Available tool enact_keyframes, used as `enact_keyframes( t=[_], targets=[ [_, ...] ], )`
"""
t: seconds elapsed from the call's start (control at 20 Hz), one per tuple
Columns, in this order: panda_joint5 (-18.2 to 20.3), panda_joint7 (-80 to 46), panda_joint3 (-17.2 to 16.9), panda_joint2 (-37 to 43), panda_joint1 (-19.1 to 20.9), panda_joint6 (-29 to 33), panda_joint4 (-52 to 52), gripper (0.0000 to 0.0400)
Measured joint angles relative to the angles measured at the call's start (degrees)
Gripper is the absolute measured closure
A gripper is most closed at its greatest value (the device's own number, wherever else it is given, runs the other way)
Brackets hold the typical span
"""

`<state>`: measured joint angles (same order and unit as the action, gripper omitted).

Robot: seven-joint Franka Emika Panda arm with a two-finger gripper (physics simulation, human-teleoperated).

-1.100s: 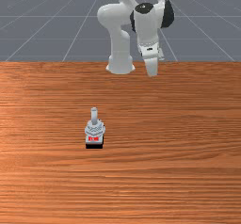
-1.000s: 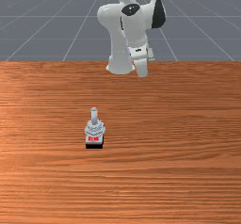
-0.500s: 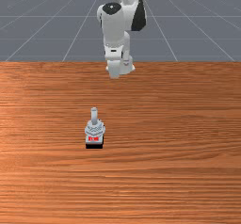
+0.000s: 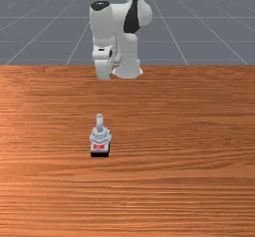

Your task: Turn on the trigger

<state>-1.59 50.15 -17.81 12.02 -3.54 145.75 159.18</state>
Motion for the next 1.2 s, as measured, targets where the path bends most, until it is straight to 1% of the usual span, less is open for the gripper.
enact_keyframes(
  t=[0.05, 0.1, 0.2, 0.25, 0.3, 0.35, 0.45, 0.5, 0.6, 0.7, 0.75, 0.8, 0.85, 0.9, 1.0, 1.1, 1.2],
  targets=[
    [-0.06, 0.51, -0.19, -0.07, 0.08, -0.04, -0.09, 0.0400],
    [0.10, 3.72, -0.60, -0.85, -0.44, -0.31, -0.97, 0.0400],
    [1.19, 4.73, -0.58, -2.85, -1.07, -0.54, -3.11, 0.0400],
    [2.47, 3.56, -0.49, -3.72, -1.32, 1.20, -3.62, 0.0400],
    [4.97, 5.46, -0.77, -5.52, -1.88, -1.20, -6.09, 0.0400],
    [3.90, 4.22, -0.37, -5.93, -1.86, 0.91, -6.08, 0.0400],
    [3.90, 1.26, 1.17, -5.45, -2.73, 1.07, -5.50, 0.0400],
    [4.75, -3.79, 4.47, -5.74, -4.59, 0.17, -6.01, 0.0400],
    [6.46, -12.95, 12.12, -7.99, -11.46, 0.43, -8.62, 0.0400],
    [6.52, -21.60, 17.78, -12.00, -16.84, -0.05, -13.69, 0.0400],
    [6.42, -23.52, 18.33, -12.94, -18.51, -0.16, -14.91, 0.0400],
    [6.39, -25.17, 18.35, -13.39, -18.72, -0.19, -15.46, 0.0400],
    [8.70, -24.26, 18.33, -13.51, -18.66, 0.35, -15.46, 0.0400],
    [6.49, -28.82, 18.29, -13.32, -18.74, 0.13, -15.30, 0.0400],
    [6.52, -29.20, 18.42, -12.67, -18.82, 0.35, -14.44, 0.0400],
    [6.51, -33.03, 18.75, -11.25, -18.95, 0.99, -12.57, 0.0400],
    [6.58, -32.84, 18.74, -10.12, -19.07, 1.25, -11.15, 0.0400]
  ],
)
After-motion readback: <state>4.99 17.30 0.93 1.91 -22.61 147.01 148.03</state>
